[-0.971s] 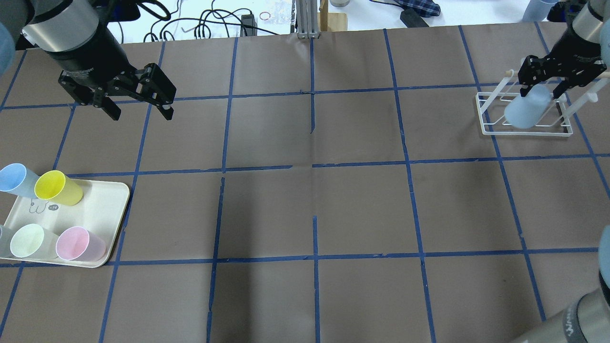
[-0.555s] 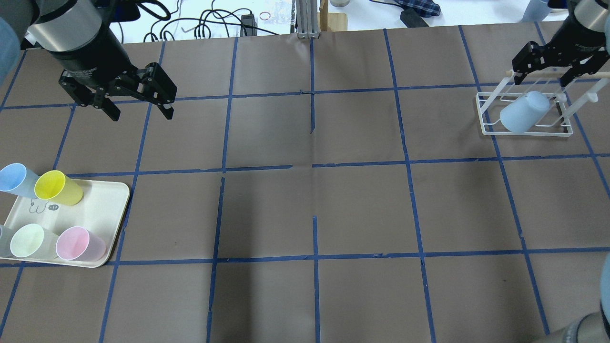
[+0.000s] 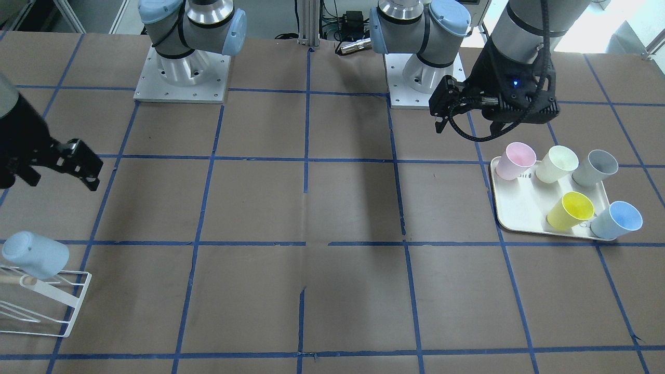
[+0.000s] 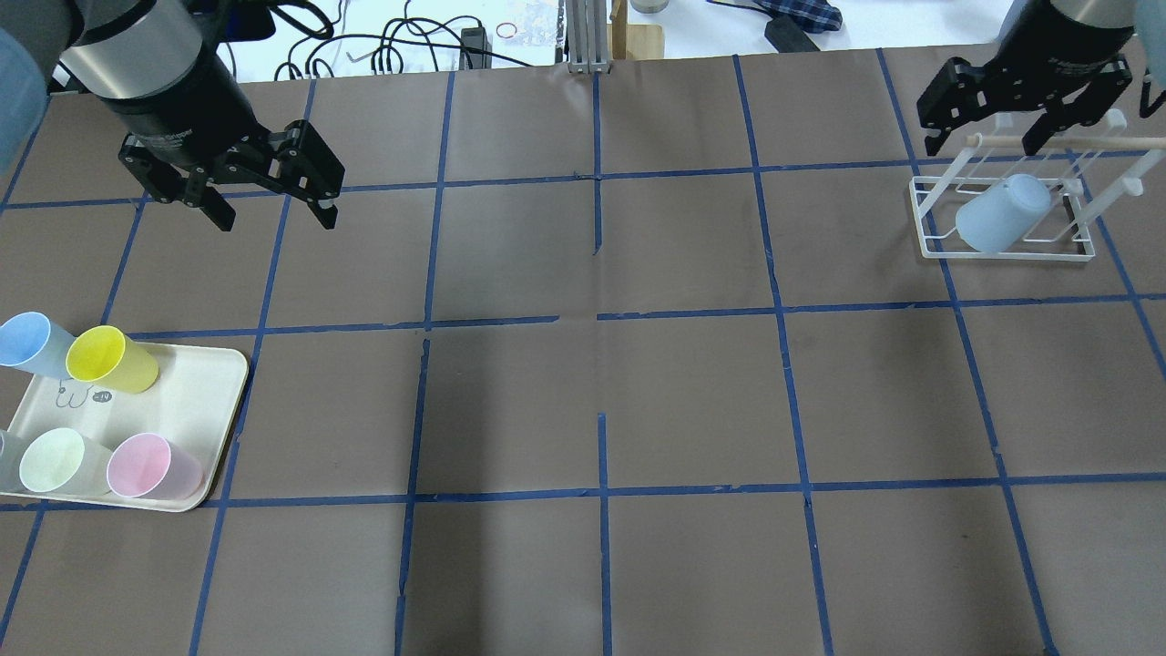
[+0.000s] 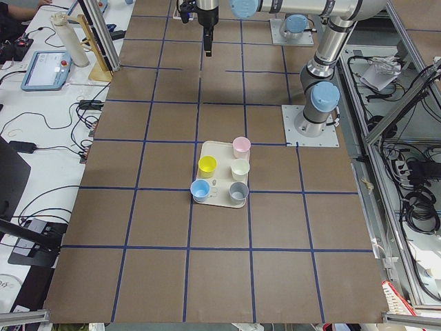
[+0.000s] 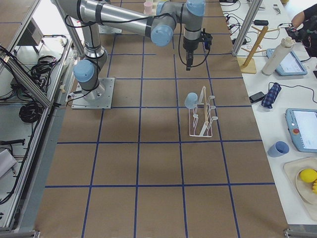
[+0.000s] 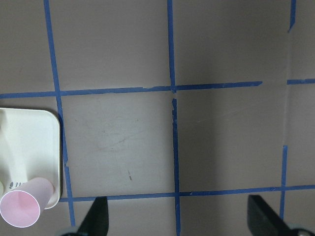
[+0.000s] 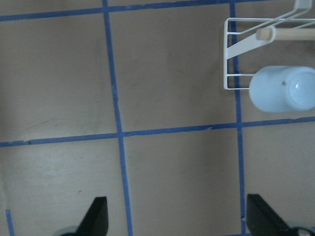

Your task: Transfer IKEA cup to right arm and place on rack

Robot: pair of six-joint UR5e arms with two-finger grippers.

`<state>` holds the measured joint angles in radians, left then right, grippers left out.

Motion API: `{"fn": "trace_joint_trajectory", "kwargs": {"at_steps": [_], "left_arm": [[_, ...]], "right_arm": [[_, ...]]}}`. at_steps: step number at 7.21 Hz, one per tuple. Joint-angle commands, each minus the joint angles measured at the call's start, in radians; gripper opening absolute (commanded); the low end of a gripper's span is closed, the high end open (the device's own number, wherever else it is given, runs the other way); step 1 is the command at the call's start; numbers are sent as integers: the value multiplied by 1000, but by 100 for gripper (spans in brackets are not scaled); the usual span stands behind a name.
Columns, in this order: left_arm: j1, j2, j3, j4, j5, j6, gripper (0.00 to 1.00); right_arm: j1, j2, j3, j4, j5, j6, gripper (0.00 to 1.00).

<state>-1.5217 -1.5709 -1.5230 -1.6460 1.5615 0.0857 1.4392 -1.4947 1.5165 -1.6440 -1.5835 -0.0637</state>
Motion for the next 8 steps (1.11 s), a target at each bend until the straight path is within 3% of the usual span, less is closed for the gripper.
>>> {"fn": "trace_joint_trajectory", "kwargs": {"at_steps": [1,3,8], "left_arm": [[-2,0,1,2,-1,-1,100],[-3,3,3,2,-1,3,100],[-12,29,-8,37,-14,0,100]], "right_arm": [[133,-61,-2,64,3,88,100],[190,-102,-2,107,2,105,100],[198,-87,4,93,19,102,100]]}}
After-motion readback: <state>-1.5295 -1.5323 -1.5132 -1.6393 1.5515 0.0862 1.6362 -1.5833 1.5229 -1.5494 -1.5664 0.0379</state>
